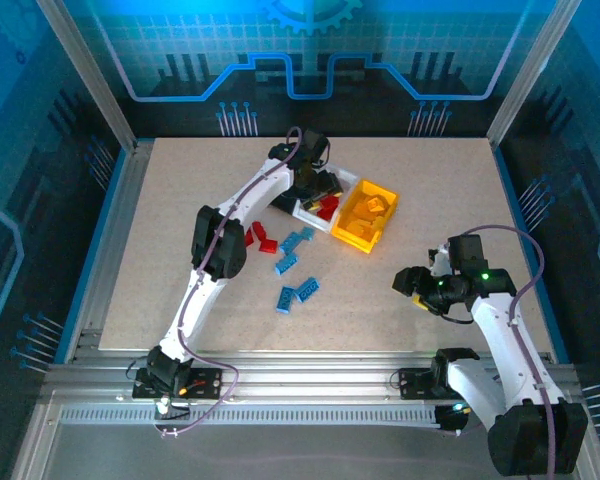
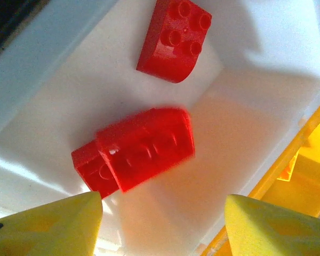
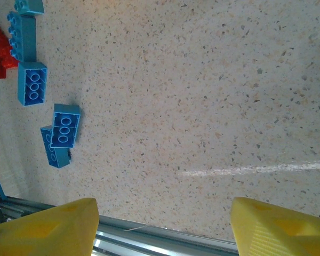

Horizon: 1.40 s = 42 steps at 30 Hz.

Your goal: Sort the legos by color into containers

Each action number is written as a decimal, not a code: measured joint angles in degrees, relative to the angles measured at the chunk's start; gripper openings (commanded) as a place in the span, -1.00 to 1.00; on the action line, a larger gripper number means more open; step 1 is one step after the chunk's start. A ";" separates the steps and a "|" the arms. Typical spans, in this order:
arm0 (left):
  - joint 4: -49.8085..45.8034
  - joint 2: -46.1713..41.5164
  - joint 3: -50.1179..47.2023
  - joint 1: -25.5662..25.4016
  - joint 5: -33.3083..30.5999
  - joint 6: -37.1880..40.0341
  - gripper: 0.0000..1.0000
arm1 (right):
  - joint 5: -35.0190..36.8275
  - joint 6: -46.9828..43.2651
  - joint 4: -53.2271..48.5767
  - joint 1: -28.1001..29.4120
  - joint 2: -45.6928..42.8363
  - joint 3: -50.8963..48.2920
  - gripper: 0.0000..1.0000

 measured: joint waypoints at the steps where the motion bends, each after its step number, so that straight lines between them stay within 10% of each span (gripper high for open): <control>1: 0.00 0.00 0.00 0.00 -0.02 -0.02 0.46 | 0.00 0.00 0.02 0.00 0.00 0.00 0.36; 23: -2.43 -25.75 -21.18 0.44 -8.37 12.46 0.89 | -0.68 -0.22 0.66 -0.04 2.03 0.09 0.36; 42: -4.02 -37.70 -50.49 12.59 -13.88 14.19 0.97 | -2.84 -0.20 4.13 0.07 7.82 1.46 0.37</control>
